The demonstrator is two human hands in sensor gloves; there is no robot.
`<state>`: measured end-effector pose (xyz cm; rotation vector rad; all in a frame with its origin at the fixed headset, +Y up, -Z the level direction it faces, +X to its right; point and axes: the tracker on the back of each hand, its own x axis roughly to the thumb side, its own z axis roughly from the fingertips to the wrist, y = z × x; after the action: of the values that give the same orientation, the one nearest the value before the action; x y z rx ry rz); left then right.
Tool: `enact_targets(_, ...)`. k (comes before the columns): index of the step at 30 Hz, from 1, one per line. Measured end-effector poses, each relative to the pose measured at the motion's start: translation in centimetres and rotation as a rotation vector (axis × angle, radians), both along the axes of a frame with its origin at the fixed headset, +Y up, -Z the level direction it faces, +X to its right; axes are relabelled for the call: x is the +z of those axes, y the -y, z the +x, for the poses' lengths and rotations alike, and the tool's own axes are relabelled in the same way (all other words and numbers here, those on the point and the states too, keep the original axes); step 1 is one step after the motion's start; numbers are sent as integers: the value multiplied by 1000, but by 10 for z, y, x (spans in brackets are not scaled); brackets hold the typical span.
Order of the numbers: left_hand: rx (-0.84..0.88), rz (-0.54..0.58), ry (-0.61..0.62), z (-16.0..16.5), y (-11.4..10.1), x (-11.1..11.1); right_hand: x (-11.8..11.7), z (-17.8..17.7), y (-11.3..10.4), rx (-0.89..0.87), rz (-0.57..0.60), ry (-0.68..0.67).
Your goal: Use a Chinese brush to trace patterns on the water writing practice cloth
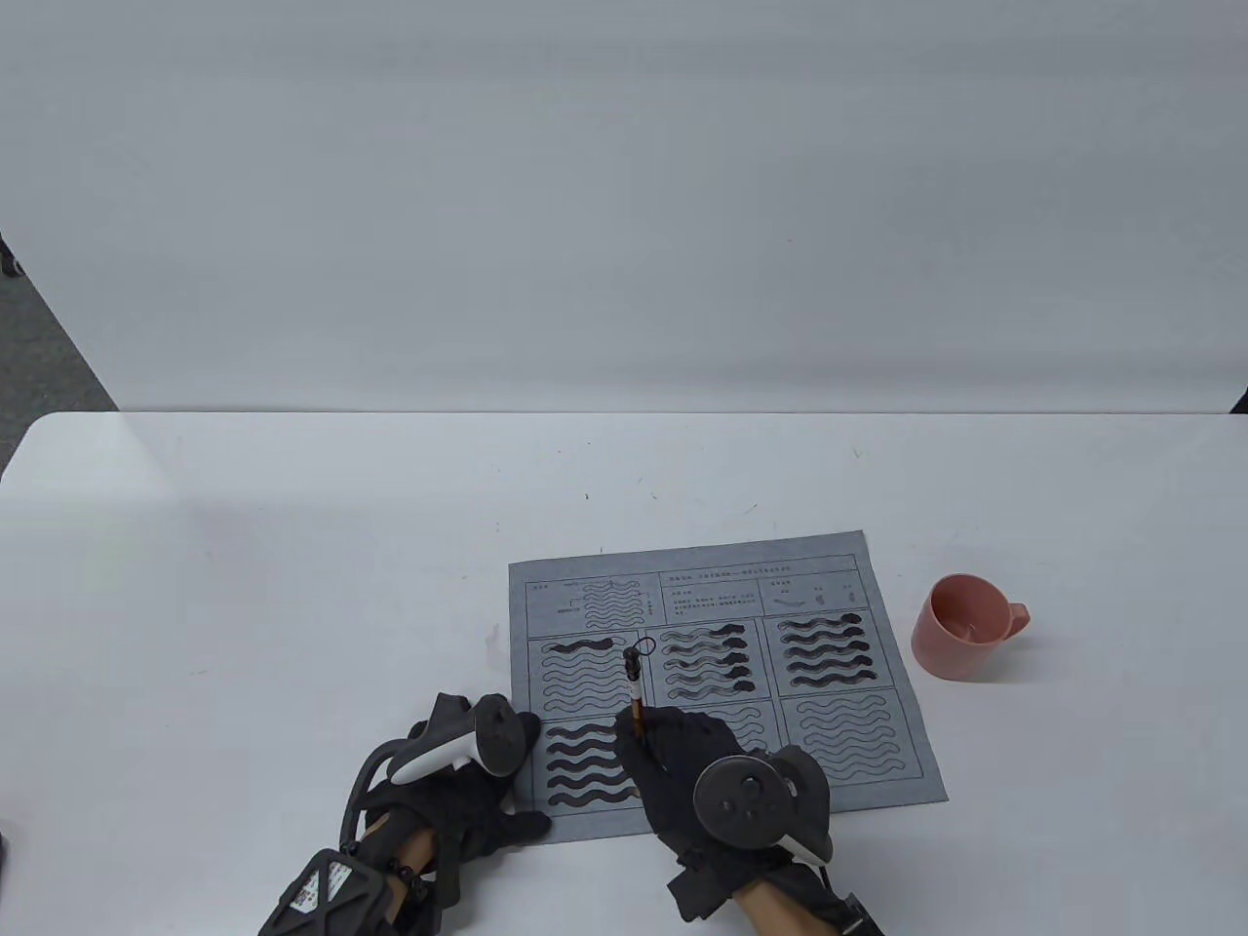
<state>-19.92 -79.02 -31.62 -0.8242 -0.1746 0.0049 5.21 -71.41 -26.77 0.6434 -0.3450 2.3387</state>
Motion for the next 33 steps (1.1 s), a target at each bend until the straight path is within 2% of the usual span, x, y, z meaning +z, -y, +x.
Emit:
enact_targets(18,0,0,0,0,0,0,2,8,-8,-68,59,19)
enact_targets(24,0,-2,0,0,0,0,2,23,-20,-147,108,52)
enact_targets(27,-1,-4,0,0,0,0,5,38,-34,-251,133,85)
enact_targets(31,-1,-2,0,0,0,0,9,63,-55,-597,51,73)
enact_targets(33,-1,-3,-1,0,-1,0,11,74,-64,-703,26,30)
